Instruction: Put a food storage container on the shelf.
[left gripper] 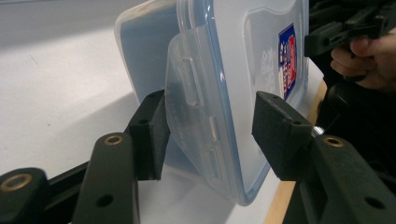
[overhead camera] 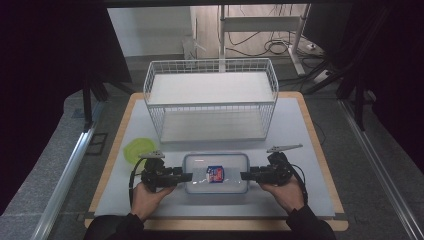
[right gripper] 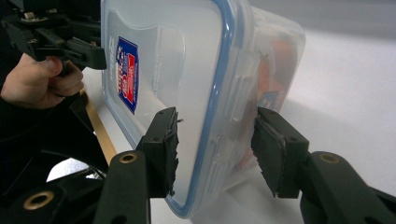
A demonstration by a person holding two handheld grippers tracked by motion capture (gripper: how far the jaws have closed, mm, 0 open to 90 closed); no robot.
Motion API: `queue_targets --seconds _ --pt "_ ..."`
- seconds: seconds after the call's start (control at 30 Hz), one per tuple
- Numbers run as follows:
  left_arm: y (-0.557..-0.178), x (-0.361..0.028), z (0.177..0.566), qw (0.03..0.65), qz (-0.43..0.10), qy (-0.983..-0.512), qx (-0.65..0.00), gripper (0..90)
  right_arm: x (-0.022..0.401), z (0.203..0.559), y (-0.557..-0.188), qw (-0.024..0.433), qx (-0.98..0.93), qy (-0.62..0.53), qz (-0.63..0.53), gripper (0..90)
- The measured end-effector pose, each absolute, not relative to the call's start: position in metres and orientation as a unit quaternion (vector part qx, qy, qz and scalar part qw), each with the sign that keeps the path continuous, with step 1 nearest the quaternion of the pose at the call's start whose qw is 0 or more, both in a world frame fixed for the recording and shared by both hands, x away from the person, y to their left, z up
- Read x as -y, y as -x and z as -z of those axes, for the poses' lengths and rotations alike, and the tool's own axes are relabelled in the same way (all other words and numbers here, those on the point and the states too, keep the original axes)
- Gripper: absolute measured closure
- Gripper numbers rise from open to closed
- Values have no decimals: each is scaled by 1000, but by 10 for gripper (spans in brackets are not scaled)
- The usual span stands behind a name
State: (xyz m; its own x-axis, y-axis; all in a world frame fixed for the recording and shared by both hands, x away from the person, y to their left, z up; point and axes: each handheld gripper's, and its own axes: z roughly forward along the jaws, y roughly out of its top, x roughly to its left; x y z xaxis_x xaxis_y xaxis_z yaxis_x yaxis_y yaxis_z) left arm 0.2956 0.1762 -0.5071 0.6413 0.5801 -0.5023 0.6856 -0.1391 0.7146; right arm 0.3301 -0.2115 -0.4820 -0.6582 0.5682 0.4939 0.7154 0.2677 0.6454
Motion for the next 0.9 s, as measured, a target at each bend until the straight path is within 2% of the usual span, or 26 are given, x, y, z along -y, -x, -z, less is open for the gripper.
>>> queue_targets --seconds 0.23,0.4,0.67,0.9 --pt "-298 -173 503 496 37 -760 -419 471 211 481 -328 65 781 416 462 530" --pt "-302 -171 495 502 24 -759 -414 469 211 468 -328 40 778 409 476 529" --pt "-309 -174 478 508 10 -758 -410 470 209 457 -335 34 776 402 486 529" --pt "-320 -175 452 512 -13 -759 -401 470 208 434 -349 23 772 389 502 528"
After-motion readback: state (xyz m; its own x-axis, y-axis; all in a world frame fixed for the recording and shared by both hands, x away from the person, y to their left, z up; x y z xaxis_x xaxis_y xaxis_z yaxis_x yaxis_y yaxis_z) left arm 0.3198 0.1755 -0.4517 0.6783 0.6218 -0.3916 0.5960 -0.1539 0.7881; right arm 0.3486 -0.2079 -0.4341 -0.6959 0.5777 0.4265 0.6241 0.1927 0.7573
